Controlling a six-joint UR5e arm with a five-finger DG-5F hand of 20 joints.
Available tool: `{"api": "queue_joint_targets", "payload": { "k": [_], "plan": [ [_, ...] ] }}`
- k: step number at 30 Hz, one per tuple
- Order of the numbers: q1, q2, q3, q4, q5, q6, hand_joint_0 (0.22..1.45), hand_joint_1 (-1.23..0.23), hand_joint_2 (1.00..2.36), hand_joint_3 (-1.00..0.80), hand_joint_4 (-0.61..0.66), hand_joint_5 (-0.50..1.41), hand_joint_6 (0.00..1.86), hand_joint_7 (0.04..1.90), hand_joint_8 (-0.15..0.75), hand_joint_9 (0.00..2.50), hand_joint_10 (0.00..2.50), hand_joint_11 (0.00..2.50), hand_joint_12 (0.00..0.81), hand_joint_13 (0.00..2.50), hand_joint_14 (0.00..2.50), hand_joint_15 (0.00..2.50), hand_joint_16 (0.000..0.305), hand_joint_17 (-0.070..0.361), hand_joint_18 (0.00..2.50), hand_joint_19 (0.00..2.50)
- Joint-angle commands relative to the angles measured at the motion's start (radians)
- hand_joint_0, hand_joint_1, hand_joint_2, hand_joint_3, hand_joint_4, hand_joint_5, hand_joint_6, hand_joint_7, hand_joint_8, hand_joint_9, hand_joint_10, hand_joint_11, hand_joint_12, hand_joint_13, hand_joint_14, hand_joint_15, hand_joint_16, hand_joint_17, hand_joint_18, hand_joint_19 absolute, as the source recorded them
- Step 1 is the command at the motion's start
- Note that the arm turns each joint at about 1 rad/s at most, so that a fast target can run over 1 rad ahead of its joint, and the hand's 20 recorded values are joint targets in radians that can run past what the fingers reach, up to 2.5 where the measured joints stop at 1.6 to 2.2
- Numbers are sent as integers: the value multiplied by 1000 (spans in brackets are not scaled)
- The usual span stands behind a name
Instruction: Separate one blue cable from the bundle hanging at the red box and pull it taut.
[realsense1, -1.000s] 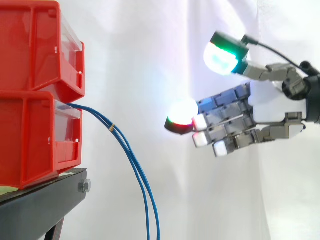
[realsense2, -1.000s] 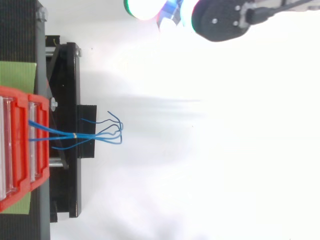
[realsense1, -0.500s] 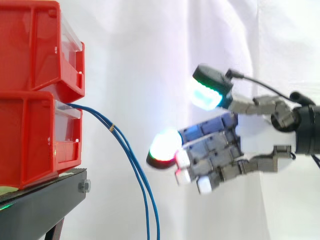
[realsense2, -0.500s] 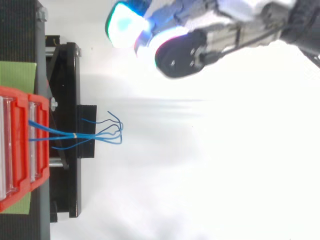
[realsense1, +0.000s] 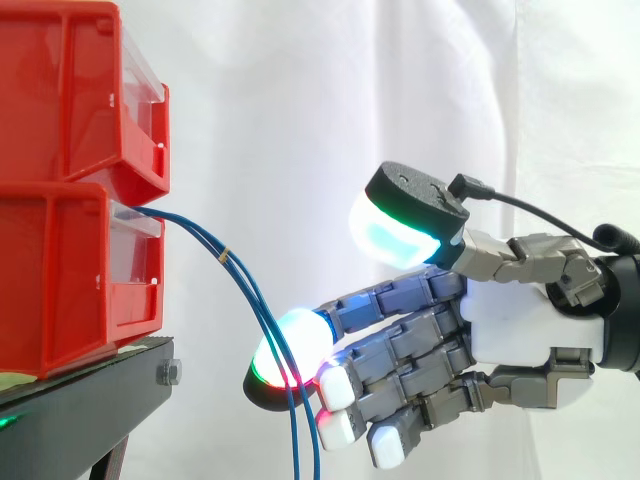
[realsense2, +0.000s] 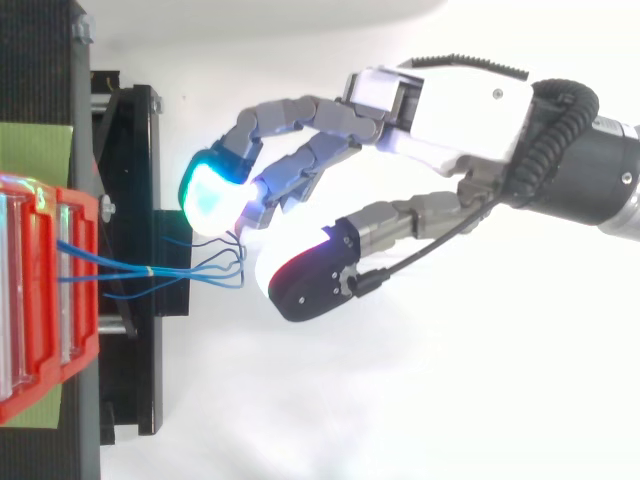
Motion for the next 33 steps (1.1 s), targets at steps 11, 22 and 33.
{"api": "queue_joint_targets", "payload": {
  "k": [11, 22, 33],
  "plan": [
    [9, -2, 1, 26, 33, -4, 513, -593, 1000, -500, 326, -176, 503, 905, 361, 806, 16, 713, 394, 760, 19, 568, 54, 122, 721, 689],
    [15, -44, 30, 42, 44, -6, 514, -592, 1000, -500, 330, -175, 502, 907, 364, 813, 13, 707, 395, 762, 19, 568, 54, 122, 724, 697],
    [20, -51, 32, 39, 44, -19, 517, -601, 1000, -500, 330, -174, 503, 908, 362, 812, 16, 708, 393, 765, 18, 579, 54, 121, 722, 689]
  ]
}}
